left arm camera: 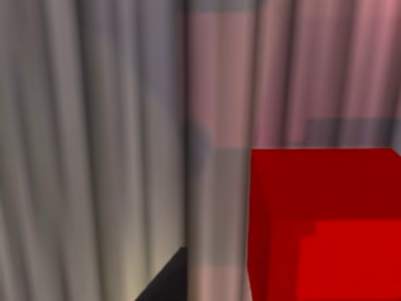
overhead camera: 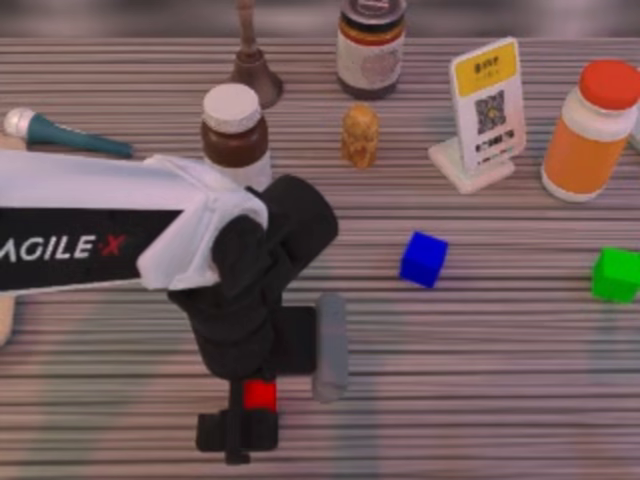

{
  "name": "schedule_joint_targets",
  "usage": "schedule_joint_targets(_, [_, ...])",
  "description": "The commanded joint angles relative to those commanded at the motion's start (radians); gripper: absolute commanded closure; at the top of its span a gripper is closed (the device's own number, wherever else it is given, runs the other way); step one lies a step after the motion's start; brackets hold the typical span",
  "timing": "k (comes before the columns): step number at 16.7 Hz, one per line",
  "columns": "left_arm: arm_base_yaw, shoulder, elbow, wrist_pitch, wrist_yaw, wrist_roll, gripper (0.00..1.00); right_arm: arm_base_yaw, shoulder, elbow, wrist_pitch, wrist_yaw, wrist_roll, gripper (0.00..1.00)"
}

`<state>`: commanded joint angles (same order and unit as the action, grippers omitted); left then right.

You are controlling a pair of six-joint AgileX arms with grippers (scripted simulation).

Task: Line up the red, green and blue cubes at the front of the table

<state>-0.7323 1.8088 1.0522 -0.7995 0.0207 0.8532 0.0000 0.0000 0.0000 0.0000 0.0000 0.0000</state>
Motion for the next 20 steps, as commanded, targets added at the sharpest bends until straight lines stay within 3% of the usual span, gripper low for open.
schedule_joint_targets(10, [0.003,-0.006,0.015,-0.017,0.0,0.0,0.0,0.0,0.0,0.0,0.0,0.0,0.0,0.0])
schedule_joint_targets(16, [0.019,-0.085,0.149,-0.245,0.0,0.002,0.0,0.0,0.0,0.0,0.0,0.0,0.0,0.0])
schedule_joint_targets(20, [0.024,-0.104,0.173,-0.277,0.0,0.001,0.0,0.0,0.0,0.0,0.0,0.0,0.0,0.0])
